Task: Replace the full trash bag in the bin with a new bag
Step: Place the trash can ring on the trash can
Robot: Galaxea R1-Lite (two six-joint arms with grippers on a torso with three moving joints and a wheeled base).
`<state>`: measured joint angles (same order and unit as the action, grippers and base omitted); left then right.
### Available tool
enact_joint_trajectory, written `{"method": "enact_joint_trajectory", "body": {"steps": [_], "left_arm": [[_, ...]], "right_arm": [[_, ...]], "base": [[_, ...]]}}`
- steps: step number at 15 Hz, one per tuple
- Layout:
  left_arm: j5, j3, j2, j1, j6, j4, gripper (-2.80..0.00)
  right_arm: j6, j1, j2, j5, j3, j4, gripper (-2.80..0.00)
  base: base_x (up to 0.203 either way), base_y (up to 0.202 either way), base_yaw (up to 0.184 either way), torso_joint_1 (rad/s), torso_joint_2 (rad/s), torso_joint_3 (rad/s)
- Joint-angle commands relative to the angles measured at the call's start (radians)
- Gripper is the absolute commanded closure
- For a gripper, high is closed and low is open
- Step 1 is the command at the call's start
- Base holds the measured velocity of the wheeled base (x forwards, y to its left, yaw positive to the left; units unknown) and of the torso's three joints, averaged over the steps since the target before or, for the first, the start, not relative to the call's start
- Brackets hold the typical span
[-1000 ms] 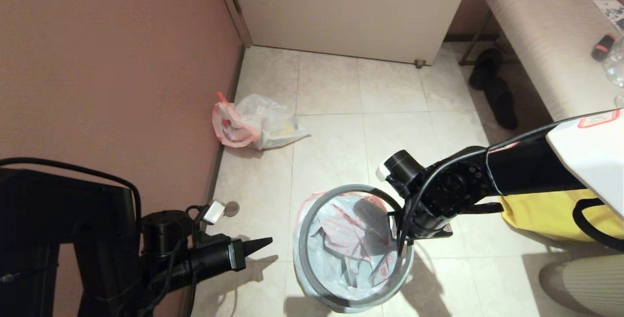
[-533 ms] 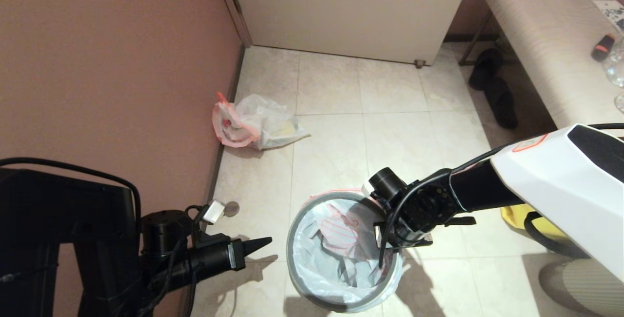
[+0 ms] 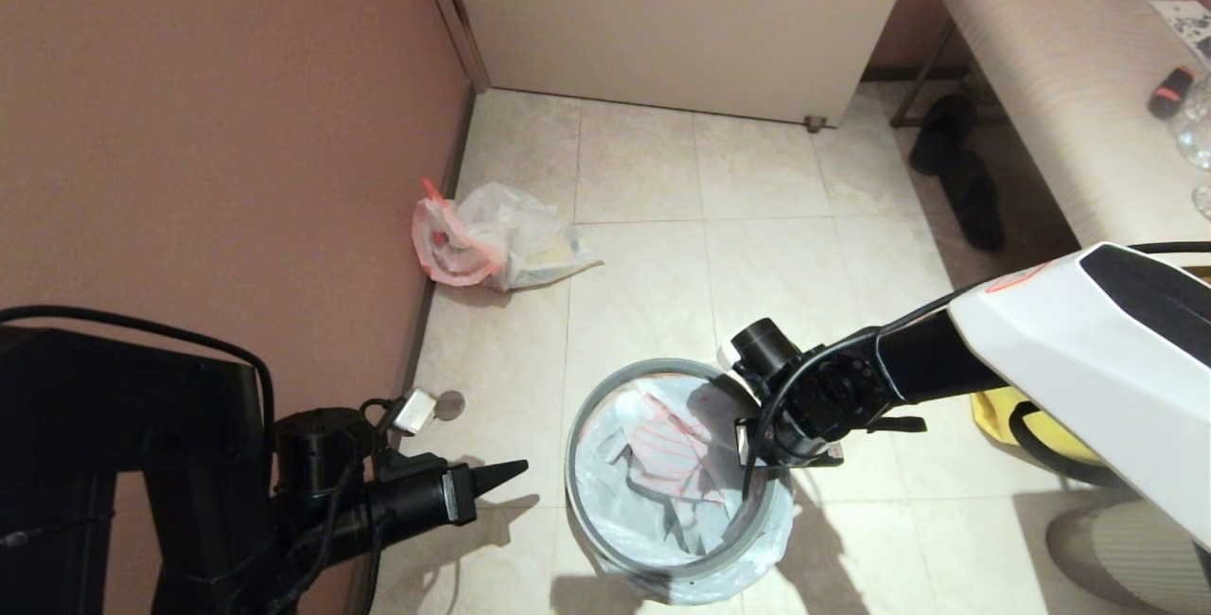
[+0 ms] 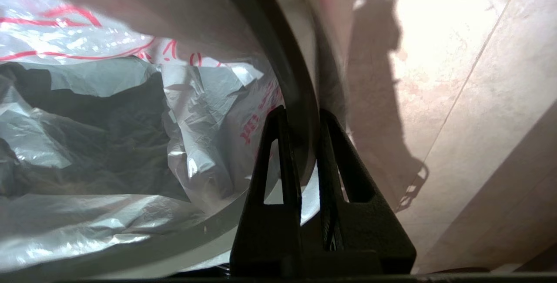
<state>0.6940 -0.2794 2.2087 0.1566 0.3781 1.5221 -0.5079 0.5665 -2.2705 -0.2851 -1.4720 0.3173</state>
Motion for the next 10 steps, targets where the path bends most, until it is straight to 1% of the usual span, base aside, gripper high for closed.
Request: {"method": "enact_joint_trajectory", "body": {"steps": [1, 4, 10], "left_arm": [[0.004, 0.000, 0.002, 0.000, 0.002, 0.048, 0.00], [0.004, 0.000, 0.002, 0.000, 0.002, 0.048, 0.00], [0.004, -0.001, 0.003, -0.002, 0.002, 0.048, 0.00]], "right_arm": [[-0.002, 0.015, 0.048, -0.002, 0.011, 0.007, 0.00], [-0.001, 0.021, 0.059, -0.006, 0.038, 0.006, 0.00], [-0.003, 0.017, -0.016, -0.008, 0.046, -0.003, 0.00]], "base": [[0.000, 0.000, 0.000, 0.000, 0.00, 0.000], [0.000, 0.000, 0.000, 0.000, 0.00, 0.000], [0.000, 0.000, 0.000, 0.000, 0.00, 0.000]]}}
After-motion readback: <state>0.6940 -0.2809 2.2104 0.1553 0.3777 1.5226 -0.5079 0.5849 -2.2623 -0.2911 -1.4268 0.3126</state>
